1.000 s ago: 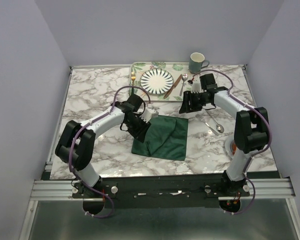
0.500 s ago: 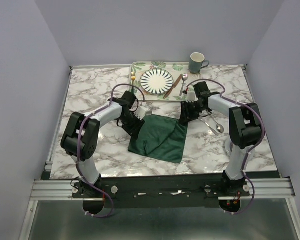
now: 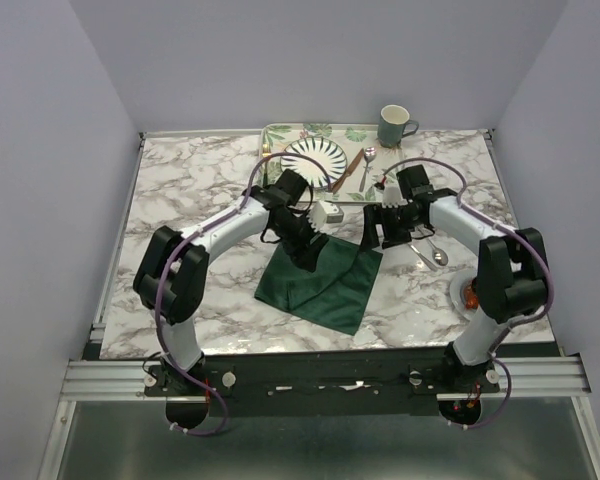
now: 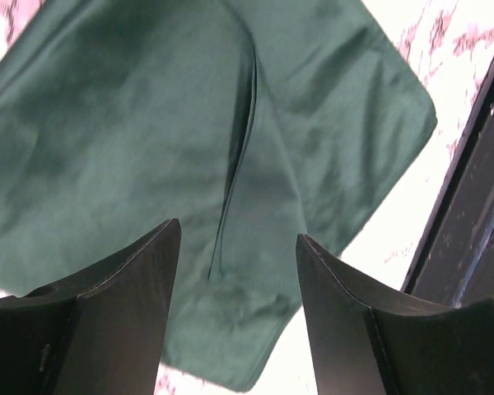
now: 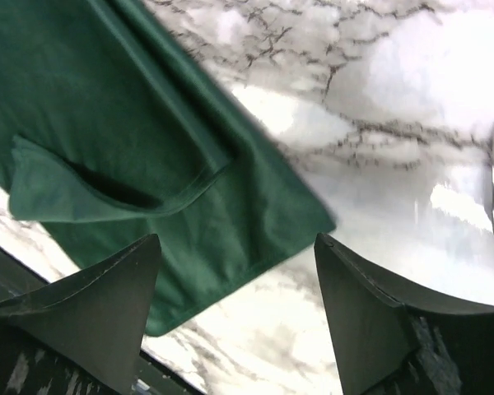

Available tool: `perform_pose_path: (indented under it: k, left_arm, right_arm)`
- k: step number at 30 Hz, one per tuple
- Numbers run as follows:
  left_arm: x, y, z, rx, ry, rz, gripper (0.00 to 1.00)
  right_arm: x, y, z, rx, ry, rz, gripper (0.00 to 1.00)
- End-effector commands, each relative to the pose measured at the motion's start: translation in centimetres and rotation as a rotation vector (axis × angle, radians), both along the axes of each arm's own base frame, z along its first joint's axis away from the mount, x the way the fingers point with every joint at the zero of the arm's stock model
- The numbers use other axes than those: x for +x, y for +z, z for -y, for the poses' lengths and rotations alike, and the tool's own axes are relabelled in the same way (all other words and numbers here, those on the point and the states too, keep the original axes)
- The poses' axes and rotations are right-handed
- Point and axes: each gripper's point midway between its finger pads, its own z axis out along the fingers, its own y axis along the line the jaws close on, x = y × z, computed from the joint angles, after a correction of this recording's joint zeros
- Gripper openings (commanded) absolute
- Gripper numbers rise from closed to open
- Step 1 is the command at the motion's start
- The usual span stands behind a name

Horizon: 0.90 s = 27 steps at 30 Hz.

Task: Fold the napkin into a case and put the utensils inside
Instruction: Fold the rectangle-folded napkin at the center of the board.

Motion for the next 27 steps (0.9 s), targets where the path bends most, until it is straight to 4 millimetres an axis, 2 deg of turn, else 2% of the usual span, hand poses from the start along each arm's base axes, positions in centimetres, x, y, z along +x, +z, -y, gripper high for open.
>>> perform_pose_path:
  k: [1,4,5,6,7,8,11,19,27]
  left_arm:
    - [0.7,-0.5,3.2,-0.034,-0.004,0.002,0.69]
    - [0.6,-1.0,4.5,-0.038,-0.002,-0.014,0.67]
    - [0.7,-1.2,4.8,-0.039,0.001,-0.014,0.67]
    - [0.8,-1.2,5.2,-0.047,0.005,-0.014,0.66]
    - [0.6,-1.6,5.5,-0.043,0.008,-0.030,0.65]
    - [0.6,-1.7,5.7,-0.045,0.013,-0.035,0.64]
    - [0.5,-2.3,6.5,-0.053,0.035,-0.071,0.61]
    - [0.7,-3.6,7.5,-0.056,0.101,-0.126,0.53]
    - [-0.5,-4.9,8.2,-0.038,0.096,-0.164,0.47]
  right_arm:
    - [-3.3,1.6,0.7,0.022,-0.082,-0.048,0.84]
    - [-5.5,1.1,-0.1,0.085,-0.097,-0.130,0.75]
    - [-6.8,0.2,-0.1,0.094,-0.101,-0.176,0.73]
    - [-7.2,0.0,-0.3,0.114,-0.101,-0.191,0.70]
    - [-7.0,-0.1,-0.6,0.132,-0.106,-0.180,0.67]
    - [-7.5,-0.8,-0.4,0.125,-0.114,-0.193,0.60]
    - [-7.7,-1.5,-0.7,0.140,-0.126,-0.231,0.52]
    - [-8.6,-3.5,-0.8,0.145,-0.158,-0.298,0.42]
    - [-9.3,-4.6,-0.9,0.151,-0.174,-0.351,0.28]
